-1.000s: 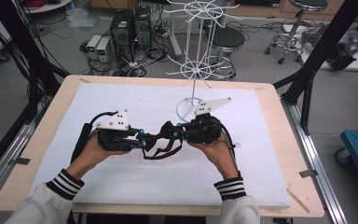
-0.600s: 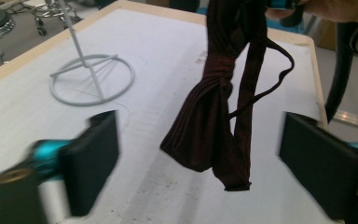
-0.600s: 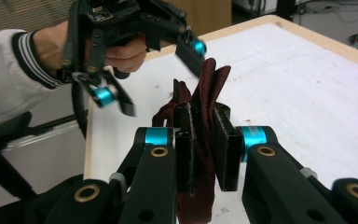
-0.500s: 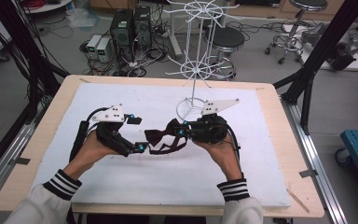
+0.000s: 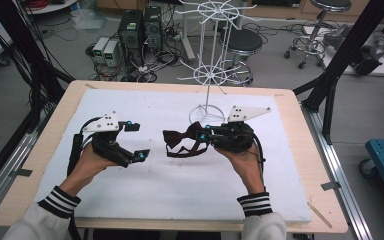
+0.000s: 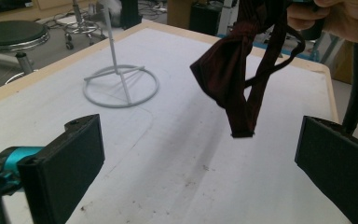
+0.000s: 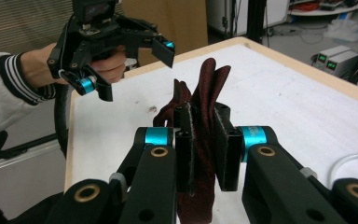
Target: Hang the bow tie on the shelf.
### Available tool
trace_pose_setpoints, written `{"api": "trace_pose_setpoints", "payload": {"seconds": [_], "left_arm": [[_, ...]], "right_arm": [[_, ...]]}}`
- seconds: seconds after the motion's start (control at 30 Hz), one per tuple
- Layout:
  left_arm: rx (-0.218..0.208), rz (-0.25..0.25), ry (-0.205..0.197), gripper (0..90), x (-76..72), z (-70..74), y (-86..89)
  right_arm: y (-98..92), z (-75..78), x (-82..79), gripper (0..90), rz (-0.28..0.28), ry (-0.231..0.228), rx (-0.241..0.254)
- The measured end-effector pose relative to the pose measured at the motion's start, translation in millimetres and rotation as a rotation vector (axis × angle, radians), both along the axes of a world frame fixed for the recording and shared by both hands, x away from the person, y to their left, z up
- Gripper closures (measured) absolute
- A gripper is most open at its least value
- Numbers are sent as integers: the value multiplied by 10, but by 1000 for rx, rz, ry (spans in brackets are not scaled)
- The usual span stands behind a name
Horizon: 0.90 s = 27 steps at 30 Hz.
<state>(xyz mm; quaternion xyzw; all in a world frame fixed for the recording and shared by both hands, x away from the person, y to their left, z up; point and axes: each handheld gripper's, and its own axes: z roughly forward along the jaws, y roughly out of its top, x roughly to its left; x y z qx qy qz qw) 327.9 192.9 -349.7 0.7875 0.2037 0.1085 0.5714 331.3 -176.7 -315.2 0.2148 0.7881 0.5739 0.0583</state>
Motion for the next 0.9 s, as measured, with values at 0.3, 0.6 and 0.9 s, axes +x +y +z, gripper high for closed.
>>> {"api": "trace_pose_setpoints", "payload": {"seconds": [0.3, 0.6, 0.9], "left_arm": [[-28, 50, -27, 18, -86, -93, 208], [-67, 109, -79, 18, -196, -197, 419], [-84, 160, -99, 17, -262, -352, 594]], "right_arm": [[-78, 40, -27, 812, -52, -36, 35], [-178, 96, -42, 812, -106, -68, 75], [-286, 201, -48, 812, -156, -104, 101]]}}
